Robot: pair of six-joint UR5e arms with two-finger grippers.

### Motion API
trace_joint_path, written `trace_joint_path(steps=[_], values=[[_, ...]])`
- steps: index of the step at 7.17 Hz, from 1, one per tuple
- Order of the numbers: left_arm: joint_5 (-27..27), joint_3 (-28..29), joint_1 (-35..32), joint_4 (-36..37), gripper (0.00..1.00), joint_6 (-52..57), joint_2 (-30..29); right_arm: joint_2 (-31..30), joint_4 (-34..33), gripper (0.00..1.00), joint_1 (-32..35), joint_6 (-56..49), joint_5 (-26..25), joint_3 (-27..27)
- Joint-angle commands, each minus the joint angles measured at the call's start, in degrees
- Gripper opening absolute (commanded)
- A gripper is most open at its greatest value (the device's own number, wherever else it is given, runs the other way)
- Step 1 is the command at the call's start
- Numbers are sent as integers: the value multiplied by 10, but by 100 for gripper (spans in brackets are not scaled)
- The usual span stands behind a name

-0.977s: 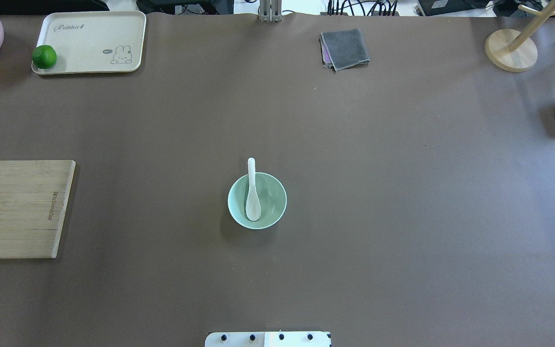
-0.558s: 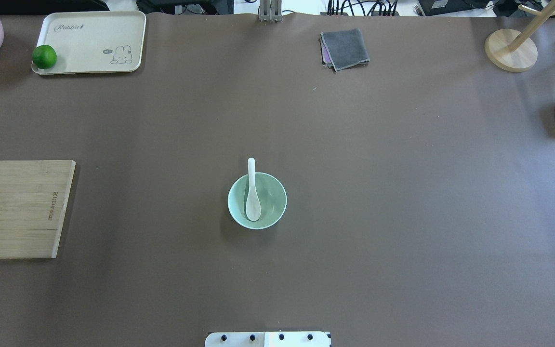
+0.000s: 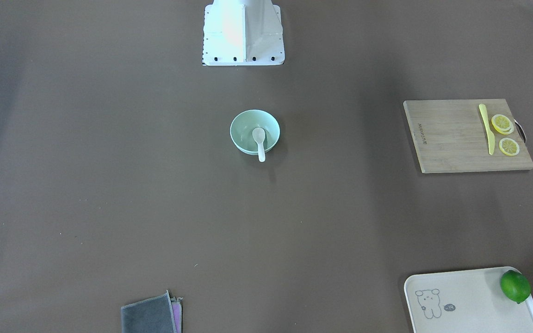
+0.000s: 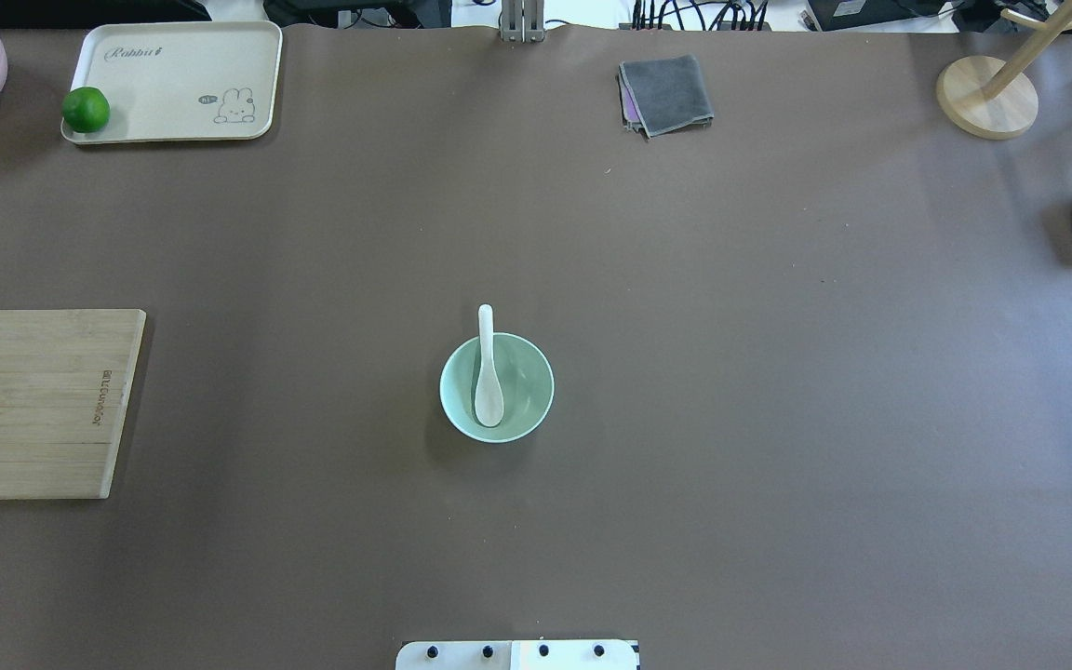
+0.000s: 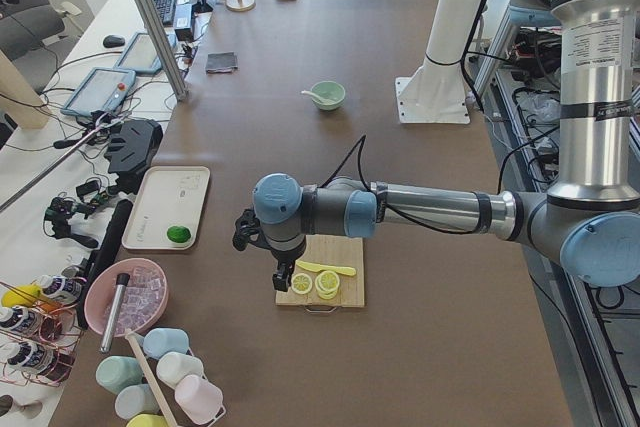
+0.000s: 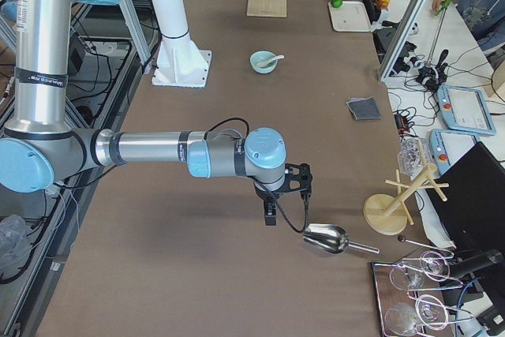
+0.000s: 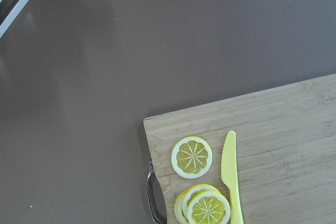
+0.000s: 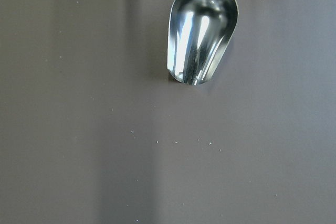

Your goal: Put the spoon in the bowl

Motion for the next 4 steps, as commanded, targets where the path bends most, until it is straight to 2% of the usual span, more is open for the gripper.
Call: trace_joint_path(steps=[1,3,4], values=[[2,18,-1,-2,98,-8,-2,-16,0,100,-3,-6,3,-3],[1,8,-54,-4,98,-37,6,-24,-1,100,-11,-6,21,0],[2,-8,-57,-3,98,-38,8,-25,0,100,-11,-6,21,-1]])
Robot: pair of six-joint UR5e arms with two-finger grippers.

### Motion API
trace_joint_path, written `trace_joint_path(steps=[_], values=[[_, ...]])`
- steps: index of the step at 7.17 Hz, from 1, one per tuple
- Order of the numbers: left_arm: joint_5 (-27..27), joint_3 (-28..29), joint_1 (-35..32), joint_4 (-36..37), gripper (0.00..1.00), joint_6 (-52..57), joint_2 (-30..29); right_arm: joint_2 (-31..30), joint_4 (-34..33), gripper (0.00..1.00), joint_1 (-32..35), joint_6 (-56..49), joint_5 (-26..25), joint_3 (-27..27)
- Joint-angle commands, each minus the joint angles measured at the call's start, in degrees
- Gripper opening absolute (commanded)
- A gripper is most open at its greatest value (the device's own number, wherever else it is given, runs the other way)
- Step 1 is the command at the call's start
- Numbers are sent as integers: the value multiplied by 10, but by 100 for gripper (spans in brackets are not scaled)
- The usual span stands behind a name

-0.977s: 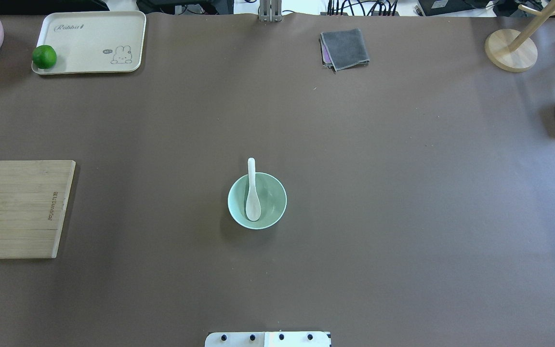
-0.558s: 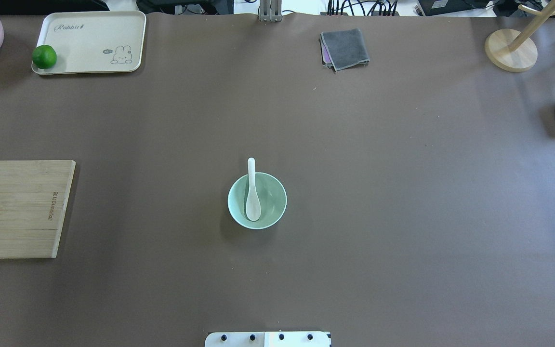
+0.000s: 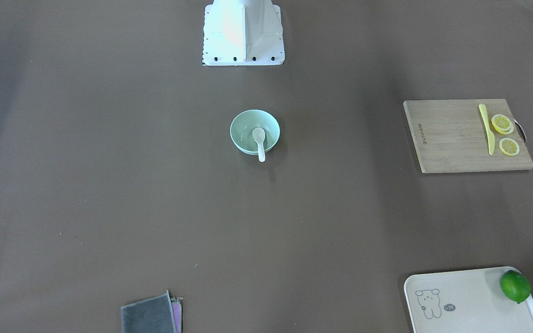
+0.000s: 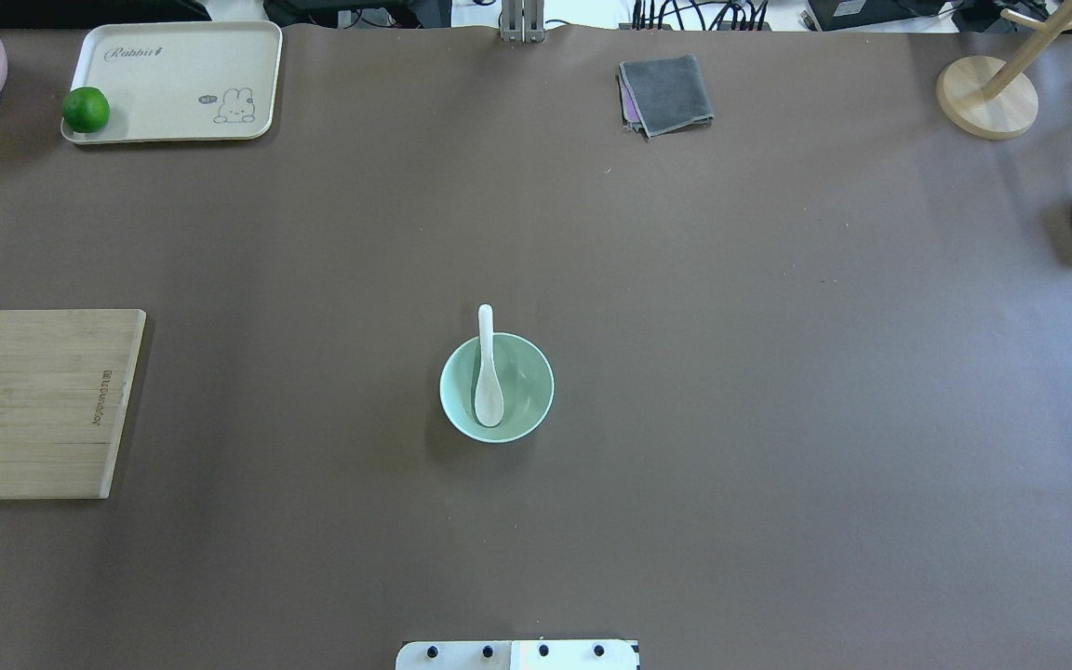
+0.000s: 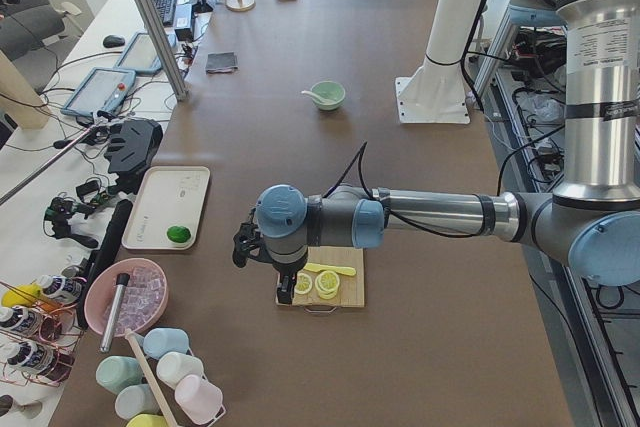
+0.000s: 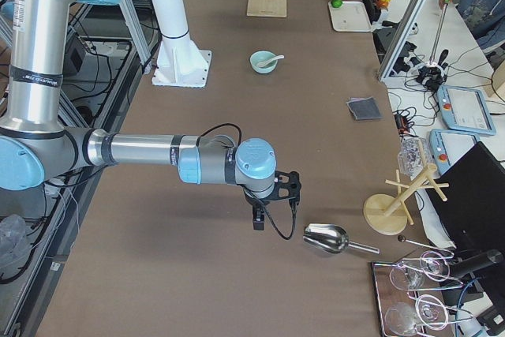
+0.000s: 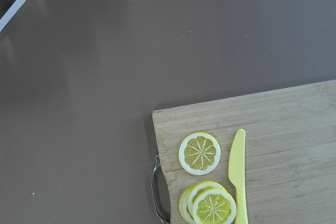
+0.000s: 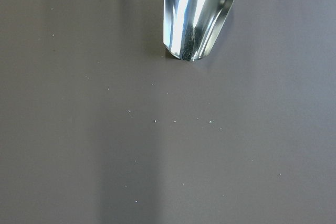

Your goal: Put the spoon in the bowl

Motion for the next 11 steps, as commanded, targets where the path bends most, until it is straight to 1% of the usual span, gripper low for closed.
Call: trace_joint_path(steps=[1,2,4,5,7,8,11], values=[[-1,-18,-13,2,98,-4,3,4,1,100,-8,1,2,-2],[-1,-11,-10,1,98,-1,0,-3,1,100,-8,0,1,-3],[0,-11,-14,1,98,1,4,4,1,100,-7,0,-7,3],[0,-2,-13,1,98,1,2,-2,-2,100,-6,2,-8,17],[0,-10,-12,1,98,2,0,-7,-5,100,-3,1,-9,25],[-2,-3,-11,-3,98,2,-7,3,-5,100,-4,2,-10,26],[-1,-1,-10,-4,98,2,-2,-12,-3,100,-2,1,-11,31]])
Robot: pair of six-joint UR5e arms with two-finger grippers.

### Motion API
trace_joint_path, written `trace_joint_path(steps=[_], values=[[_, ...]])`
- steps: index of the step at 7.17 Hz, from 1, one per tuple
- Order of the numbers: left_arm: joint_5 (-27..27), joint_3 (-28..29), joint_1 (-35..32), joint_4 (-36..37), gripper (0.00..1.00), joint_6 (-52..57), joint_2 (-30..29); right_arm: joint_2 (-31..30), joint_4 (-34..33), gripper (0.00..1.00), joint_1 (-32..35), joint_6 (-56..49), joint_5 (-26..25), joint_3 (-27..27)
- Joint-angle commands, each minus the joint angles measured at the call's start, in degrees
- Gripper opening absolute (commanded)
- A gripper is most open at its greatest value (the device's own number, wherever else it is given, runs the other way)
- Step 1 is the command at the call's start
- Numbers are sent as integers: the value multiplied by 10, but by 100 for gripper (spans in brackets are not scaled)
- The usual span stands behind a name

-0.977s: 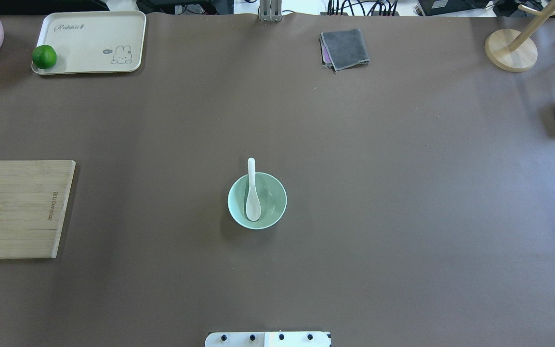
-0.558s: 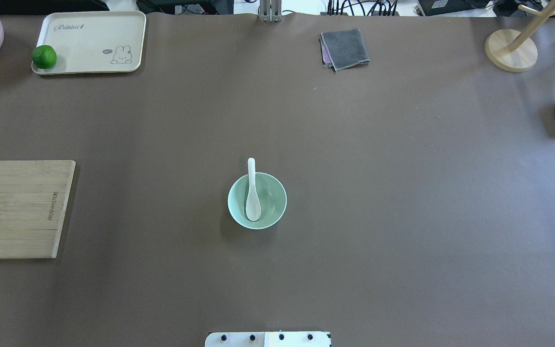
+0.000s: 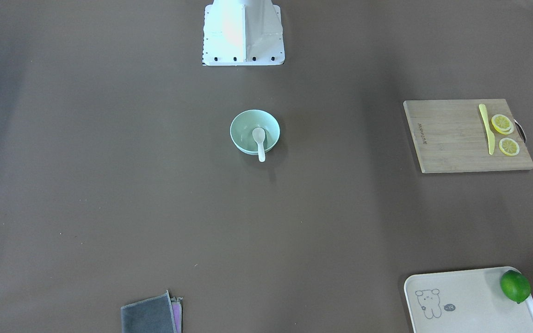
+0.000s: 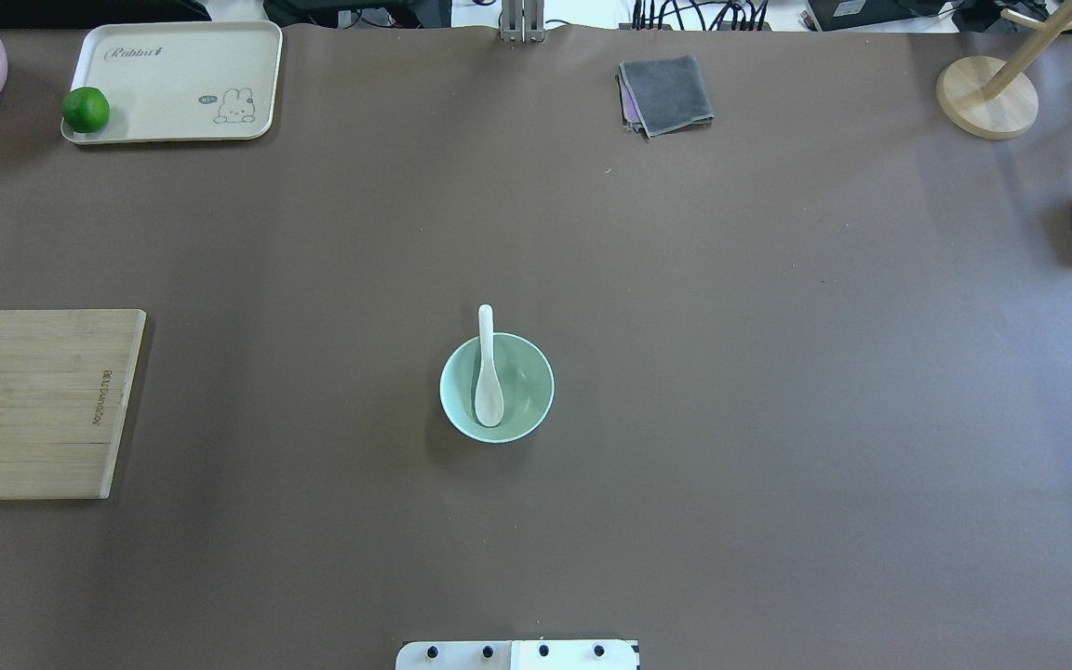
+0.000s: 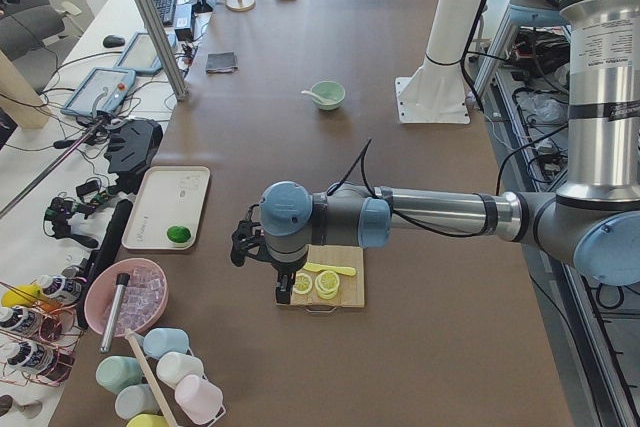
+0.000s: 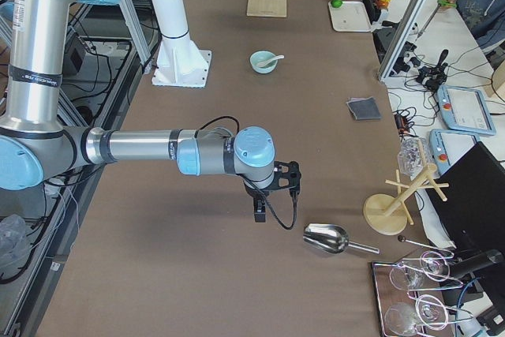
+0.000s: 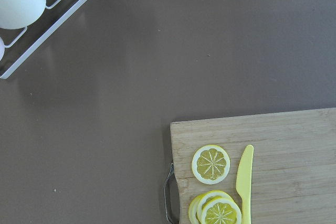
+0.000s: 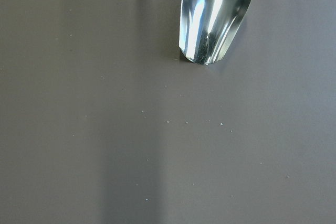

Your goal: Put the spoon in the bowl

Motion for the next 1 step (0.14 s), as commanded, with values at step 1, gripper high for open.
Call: trace_joint_path(steps=[1], values=[[1,-5,-1,0,98,0,0,-7,2,100,5,0,-1,4]])
